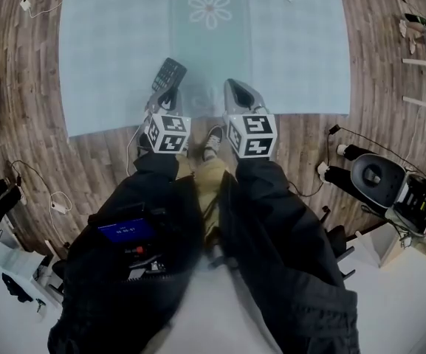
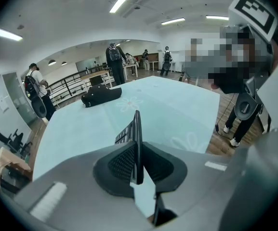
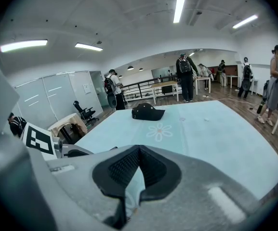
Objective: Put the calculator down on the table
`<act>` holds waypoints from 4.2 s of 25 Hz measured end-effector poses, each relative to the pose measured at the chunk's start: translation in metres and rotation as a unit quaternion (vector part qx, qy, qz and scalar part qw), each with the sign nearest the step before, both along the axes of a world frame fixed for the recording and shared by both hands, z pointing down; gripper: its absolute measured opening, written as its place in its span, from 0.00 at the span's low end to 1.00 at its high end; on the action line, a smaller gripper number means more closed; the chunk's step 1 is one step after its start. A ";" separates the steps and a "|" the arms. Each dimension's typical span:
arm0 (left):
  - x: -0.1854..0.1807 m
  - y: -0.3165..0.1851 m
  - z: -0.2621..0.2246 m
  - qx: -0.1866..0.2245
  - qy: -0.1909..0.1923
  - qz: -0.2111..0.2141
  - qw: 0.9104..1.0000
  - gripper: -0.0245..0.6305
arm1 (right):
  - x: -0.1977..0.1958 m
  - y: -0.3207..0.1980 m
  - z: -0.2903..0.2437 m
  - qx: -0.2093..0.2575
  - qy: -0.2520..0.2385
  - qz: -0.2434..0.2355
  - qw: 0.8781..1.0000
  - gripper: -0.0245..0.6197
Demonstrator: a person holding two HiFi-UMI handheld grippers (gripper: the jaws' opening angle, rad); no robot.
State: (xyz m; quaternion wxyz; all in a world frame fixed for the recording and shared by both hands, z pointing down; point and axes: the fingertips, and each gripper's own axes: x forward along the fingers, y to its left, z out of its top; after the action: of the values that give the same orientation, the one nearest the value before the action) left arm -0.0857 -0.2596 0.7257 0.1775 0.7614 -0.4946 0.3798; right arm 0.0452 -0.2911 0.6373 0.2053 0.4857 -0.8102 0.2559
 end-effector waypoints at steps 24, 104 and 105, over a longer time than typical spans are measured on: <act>0.040 0.006 0.041 -0.052 0.065 0.010 0.996 0.19 | 0.015 0.014 0.013 -0.022 0.019 0.000 1.000 0.04; 0.083 -0.041 -0.420 0.340 0.243 0.073 0.906 0.04 | 0.037 0.002 -0.353 0.370 -0.043 0.032 0.927 0.04; 0.083 -0.040 -0.421 0.340 0.243 0.074 0.905 0.04 | 0.037 0.002 -0.352 0.371 -0.043 0.030 0.927 0.04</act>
State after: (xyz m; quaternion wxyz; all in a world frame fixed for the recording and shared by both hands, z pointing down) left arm -0.0027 -0.3001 0.3052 -0.0061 0.8786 -0.4774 0.0036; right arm 0.0818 -0.2892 0.2851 -0.0326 0.5400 -0.8403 -0.0362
